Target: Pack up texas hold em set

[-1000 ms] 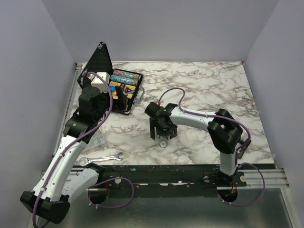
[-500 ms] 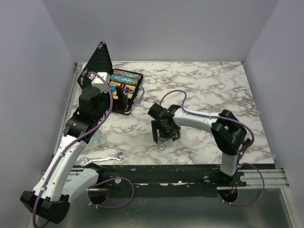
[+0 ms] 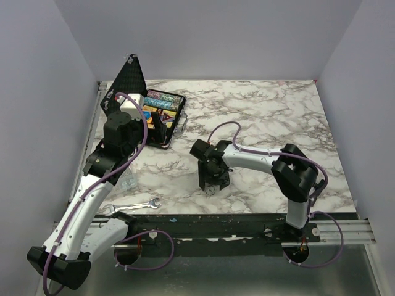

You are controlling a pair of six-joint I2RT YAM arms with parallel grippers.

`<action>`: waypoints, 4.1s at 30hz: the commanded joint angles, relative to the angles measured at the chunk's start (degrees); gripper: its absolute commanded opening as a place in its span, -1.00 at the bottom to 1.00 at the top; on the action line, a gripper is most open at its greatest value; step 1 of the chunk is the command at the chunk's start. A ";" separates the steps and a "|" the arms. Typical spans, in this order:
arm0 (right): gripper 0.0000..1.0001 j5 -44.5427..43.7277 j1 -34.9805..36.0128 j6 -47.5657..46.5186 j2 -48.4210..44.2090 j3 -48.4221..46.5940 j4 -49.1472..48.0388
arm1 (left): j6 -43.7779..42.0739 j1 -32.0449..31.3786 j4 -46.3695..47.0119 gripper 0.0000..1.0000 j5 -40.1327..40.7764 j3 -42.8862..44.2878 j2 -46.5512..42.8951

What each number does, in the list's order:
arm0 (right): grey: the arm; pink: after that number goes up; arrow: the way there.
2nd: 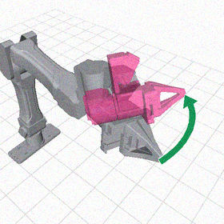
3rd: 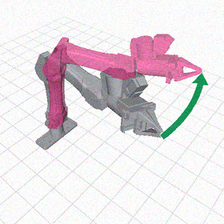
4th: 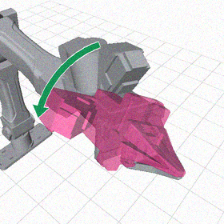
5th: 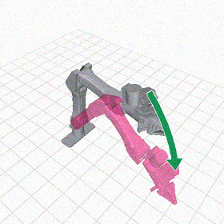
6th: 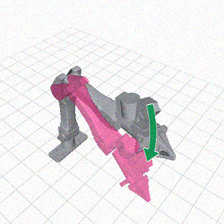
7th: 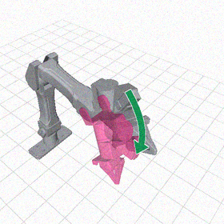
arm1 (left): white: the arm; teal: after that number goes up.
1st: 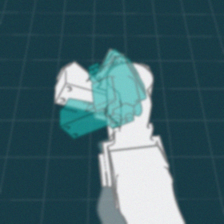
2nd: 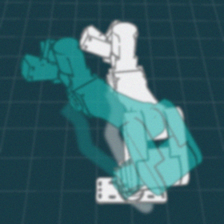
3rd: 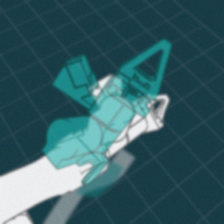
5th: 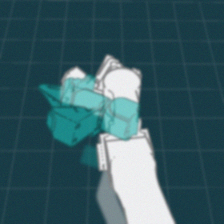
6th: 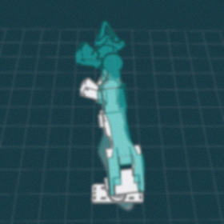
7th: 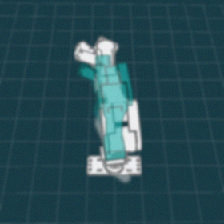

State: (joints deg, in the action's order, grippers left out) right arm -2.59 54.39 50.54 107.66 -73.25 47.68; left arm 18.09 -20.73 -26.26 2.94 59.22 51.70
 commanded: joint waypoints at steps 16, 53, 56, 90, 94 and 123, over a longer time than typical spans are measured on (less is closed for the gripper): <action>0.23 0.53 2.60 4.71 6.98 -4.71 3.23 | -0.04 0.27 -0.26 0.84 -1.18 0.10 -0.52; -0.39 -6.40 1.90 1.78 2.39 -11.78 10.57 | 0.08 0.25 -0.31 0.84 -1.58 0.03 -0.11; -0.38 -7.15 0.47 0.70 3.15 -12.79 10.41 | 0.02 0.25 -0.36 0.84 -1.41 0.02 -0.11; 0.20 -4.71 -3.50 -3.75 6.81 -14.62 9.21 | 0.02 0.21 -0.46 0.84 -2.59 0.19 -0.21; 0.33 -2.69 -3.80 -3.09 6.22 -14.10 9.26 | 0.02 0.25 -0.55 0.84 -2.80 0.22 -0.42; 0.67 5.08 -9.61 17.18 8.89 -11.31 8.64 | 0.72 0.25 -0.32 0.84 -4.59 0.28 -2.77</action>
State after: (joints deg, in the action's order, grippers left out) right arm 2.63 44.69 65.58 115.00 -84.47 55.35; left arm 18.35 -20.73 -26.30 -0.45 59.22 50.02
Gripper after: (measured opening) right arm 0.848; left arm 0.927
